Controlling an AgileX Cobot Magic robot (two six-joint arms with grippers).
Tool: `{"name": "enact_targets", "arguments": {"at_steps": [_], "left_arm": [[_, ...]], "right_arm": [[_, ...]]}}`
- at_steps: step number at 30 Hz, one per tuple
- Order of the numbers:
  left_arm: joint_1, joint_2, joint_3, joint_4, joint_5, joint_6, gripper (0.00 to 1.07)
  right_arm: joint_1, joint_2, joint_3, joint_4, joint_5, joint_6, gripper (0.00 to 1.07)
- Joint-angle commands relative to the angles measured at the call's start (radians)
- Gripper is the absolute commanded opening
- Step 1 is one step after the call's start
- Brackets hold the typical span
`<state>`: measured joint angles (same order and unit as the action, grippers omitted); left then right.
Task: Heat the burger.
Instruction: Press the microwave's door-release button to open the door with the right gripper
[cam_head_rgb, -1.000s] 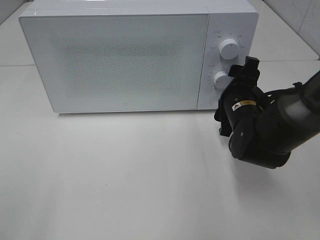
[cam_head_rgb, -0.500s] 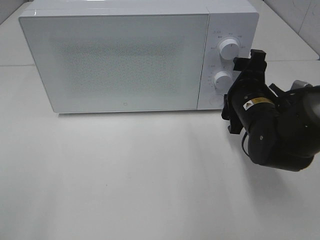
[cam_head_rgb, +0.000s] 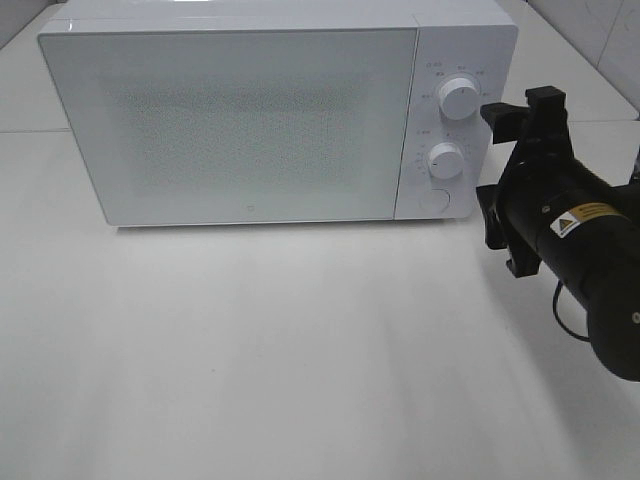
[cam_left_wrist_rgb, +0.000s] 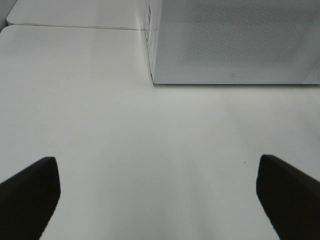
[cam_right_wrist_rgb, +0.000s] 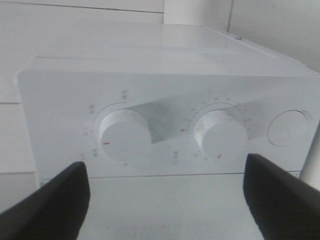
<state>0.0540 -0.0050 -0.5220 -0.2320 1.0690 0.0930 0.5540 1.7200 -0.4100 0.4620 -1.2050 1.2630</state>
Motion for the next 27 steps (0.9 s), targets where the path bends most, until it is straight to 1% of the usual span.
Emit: {"name": "enact_targets", "arguments": {"at_steps": [1, 2, 5, 6, 7, 8, 10, 11, 12, 14, 15, 16, 17, 18, 19, 20, 21, 22, 23, 24, 25, 26, 27], "left_arm": [[0.003, -0.004, 0.001, -0.004, -0.006, -0.002, 1.0], [0.003, -0.004, 0.001, -0.004, -0.006, -0.002, 1.0], [0.003, -0.004, 0.001, -0.004, -0.006, -0.002, 1.0], [0.003, -0.004, 0.001, -0.004, -0.006, -0.002, 1.0], [0.003, -0.004, 0.001, -0.004, -0.006, -0.002, 1.0], [0.003, -0.004, 0.001, -0.004, -0.006, -0.002, 1.0], [0.003, -0.004, 0.001, -0.004, -0.006, -0.002, 1.0], [0.003, -0.004, 0.001, -0.004, -0.006, -0.002, 1.0], [0.003, -0.004, 0.001, -0.004, -0.006, -0.002, 1.0], [0.003, -0.004, 0.001, -0.004, -0.006, -0.002, 1.0], [0.003, -0.004, 0.001, -0.004, -0.006, -0.002, 1.0], [0.003, -0.004, 0.001, -0.004, -0.006, -0.002, 1.0], [0.003, -0.004, 0.001, -0.004, -0.006, -0.002, 1.0], [0.003, -0.004, 0.001, -0.004, -0.006, -0.002, 1.0], [0.003, -0.004, 0.001, -0.004, -0.006, -0.002, 1.0], [0.003, -0.004, 0.001, -0.004, -0.006, -0.002, 1.0], [0.003, -0.004, 0.001, -0.004, -0.006, -0.002, 1.0], [0.003, -0.004, 0.001, -0.004, -0.006, -0.002, 1.0], [0.003, -0.004, 0.001, -0.004, -0.006, -0.002, 1.0], [0.003, -0.004, 0.001, -0.004, -0.006, -0.002, 1.0], [0.003, -0.004, 0.001, -0.004, -0.006, -0.002, 1.0], [0.003, -0.004, 0.001, -0.004, -0.006, -0.002, 1.0], [0.003, -0.004, 0.001, -0.004, -0.006, -0.002, 1.0]], "right_arm": [[-0.004, -0.077, 0.007, -0.091, -0.105, -0.132, 0.75], [-0.004, -0.104, 0.006, -0.124, -0.084, -0.171, 0.75], [-0.004, -0.119, 0.005, -0.136, -0.062, -0.195, 0.75], [-0.004, -0.146, 0.005, -0.147, -0.004, -0.245, 0.75], [-0.004, -0.173, 0.005, -0.147, 0.053, -0.325, 0.74], [-0.004, -0.173, 0.005, -0.147, 0.053, -0.325, 0.74], [-0.004, -0.216, 0.005, -0.147, 0.117, -0.428, 0.74], [-0.004, -0.216, 0.005, -0.147, 0.117, -0.428, 0.74], [-0.004, -0.243, 0.005, -0.148, 0.158, -0.494, 0.74], [-0.005, -0.26, 0.004, -0.149, 0.194, -0.525, 0.74], [-0.017, -0.291, -0.002, -0.151, 0.284, -0.588, 0.74], [-0.017, -0.291, -0.002, -0.151, 0.284, -0.588, 0.74], [-0.027, -0.308, -0.01, -0.154, 0.346, -0.631, 0.74], [-0.047, -0.344, -0.033, -0.155, 0.468, -0.721, 0.74], [-0.047, -0.344, -0.033, -0.155, 0.468, -0.721, 0.74], [-0.056, -0.359, -0.045, -0.155, 0.525, -0.759, 0.74], [-0.08, -0.395, -0.08, -0.157, 0.661, -0.857, 0.74], [-0.08, -0.395, -0.08, -0.157, 0.661, -0.857, 0.74], [-0.104, -0.422, -0.117, -0.178, 0.797, -0.94, 0.74], [-0.114, -0.436, -0.14, -0.193, 0.853, -0.978, 0.74], [-0.114, -0.436, -0.14, -0.193, 0.853, -0.978, 0.74], [-0.144, -0.459, -0.189, -0.23, 1.005, -1.038, 0.74], [-0.144, -0.459, -0.189, -0.23, 1.005, -1.038, 0.74]]}}
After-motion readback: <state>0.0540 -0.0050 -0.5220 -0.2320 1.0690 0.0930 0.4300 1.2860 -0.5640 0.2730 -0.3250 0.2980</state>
